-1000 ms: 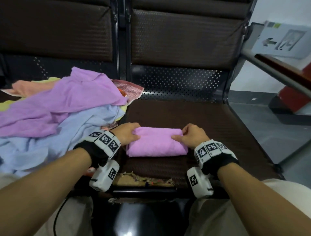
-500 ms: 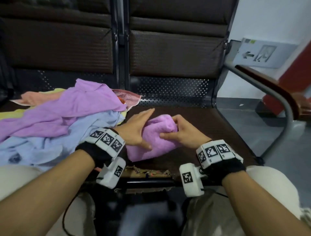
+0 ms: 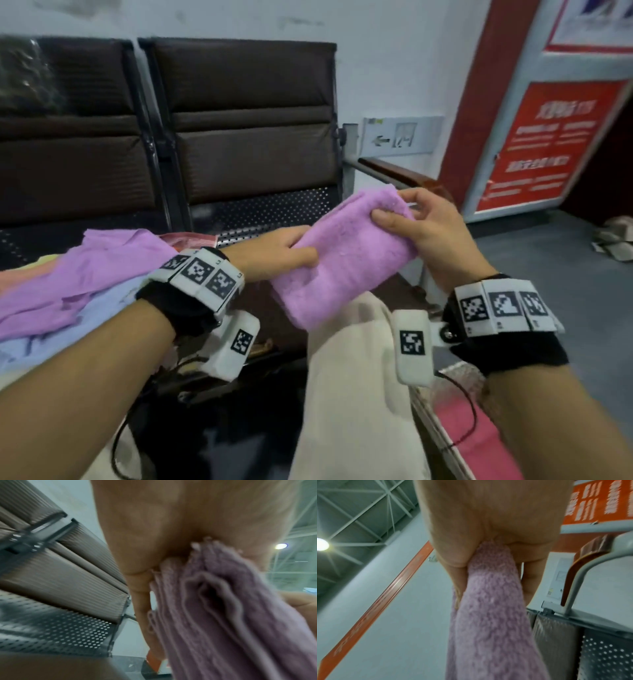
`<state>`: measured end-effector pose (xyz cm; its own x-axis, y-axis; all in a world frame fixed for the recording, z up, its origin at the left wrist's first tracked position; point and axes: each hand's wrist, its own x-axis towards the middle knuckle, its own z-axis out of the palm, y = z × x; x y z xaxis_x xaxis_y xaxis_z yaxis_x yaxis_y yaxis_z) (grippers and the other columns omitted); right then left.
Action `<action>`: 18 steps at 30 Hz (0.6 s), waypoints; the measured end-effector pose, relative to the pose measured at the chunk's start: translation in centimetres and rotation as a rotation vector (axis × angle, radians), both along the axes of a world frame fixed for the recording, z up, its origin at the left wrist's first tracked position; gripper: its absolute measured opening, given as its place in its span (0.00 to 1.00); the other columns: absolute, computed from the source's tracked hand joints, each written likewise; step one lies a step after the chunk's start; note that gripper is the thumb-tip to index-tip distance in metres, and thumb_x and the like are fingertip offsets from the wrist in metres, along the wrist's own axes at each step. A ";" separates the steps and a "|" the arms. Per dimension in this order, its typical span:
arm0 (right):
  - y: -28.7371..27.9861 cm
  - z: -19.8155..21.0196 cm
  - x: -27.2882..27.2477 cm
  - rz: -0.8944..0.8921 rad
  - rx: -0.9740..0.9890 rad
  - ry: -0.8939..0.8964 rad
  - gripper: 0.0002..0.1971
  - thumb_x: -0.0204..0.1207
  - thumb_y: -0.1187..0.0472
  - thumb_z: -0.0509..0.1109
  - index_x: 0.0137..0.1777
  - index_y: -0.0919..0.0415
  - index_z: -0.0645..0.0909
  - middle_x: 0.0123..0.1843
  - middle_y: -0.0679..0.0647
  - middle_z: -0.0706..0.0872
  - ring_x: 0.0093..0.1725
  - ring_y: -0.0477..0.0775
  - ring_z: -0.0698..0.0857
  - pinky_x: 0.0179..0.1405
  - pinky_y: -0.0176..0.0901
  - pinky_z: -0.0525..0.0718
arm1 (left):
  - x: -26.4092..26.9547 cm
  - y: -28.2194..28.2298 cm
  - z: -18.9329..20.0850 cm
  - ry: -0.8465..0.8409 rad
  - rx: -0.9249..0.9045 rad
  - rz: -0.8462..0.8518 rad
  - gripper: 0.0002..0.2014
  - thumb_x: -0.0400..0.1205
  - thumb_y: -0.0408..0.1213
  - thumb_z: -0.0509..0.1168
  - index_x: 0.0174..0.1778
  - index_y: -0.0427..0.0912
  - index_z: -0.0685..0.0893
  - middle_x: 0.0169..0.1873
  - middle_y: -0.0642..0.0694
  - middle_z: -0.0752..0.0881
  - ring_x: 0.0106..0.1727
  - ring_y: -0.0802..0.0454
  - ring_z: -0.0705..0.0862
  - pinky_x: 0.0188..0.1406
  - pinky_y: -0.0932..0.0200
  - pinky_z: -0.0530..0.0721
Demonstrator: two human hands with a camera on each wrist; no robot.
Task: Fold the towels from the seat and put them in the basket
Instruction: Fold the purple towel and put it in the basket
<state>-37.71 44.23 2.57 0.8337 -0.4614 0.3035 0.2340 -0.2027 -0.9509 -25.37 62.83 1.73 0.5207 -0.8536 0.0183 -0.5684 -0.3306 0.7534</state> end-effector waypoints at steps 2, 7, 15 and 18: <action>-2.4 -0.7 -2.0 -0.119 0.071 -0.017 0.17 0.62 0.58 0.82 0.49 0.61 0.83 0.40 0.53 0.89 0.40 0.47 0.86 0.42 0.41 0.83 | -1.5 -3.2 0.9 -0.132 0.025 -0.020 0.09 0.76 0.39 0.64 0.51 0.45 0.80 0.48 0.49 0.84 0.49 0.54 0.80 0.47 0.63 0.79; -8.5 -4.4 -6.9 -0.362 0.177 0.018 0.12 0.67 0.61 0.79 0.49 0.63 0.84 0.44 0.55 0.88 0.44 0.50 0.84 0.45 0.47 0.82 | -5.1 -11.8 -0.1 -0.313 0.198 -0.141 0.16 0.80 0.45 0.63 0.56 0.36 0.78 0.55 0.39 0.84 0.58 0.42 0.82 0.60 0.50 0.78; -17.2 -15.5 -15.1 -0.632 0.213 0.232 0.08 0.71 0.69 0.66 0.46 0.63 0.85 0.38 0.51 0.86 0.40 0.48 0.81 0.42 0.42 0.79 | -10.9 -22.9 -11.3 -0.175 0.315 -0.295 0.13 0.80 0.46 0.67 0.46 0.37 0.81 0.43 0.38 0.85 0.43 0.49 0.79 0.39 0.57 0.72; -18.8 -20.3 -17.5 -0.665 0.217 0.361 0.09 0.72 0.70 0.69 0.52 0.67 0.86 0.41 0.54 0.88 0.40 0.47 0.83 0.44 0.39 0.81 | -12.8 -25.6 -17.3 -0.130 0.437 -0.345 0.13 0.82 0.43 0.64 0.50 0.35 0.79 0.49 0.37 0.85 0.51 0.43 0.83 0.50 0.53 0.78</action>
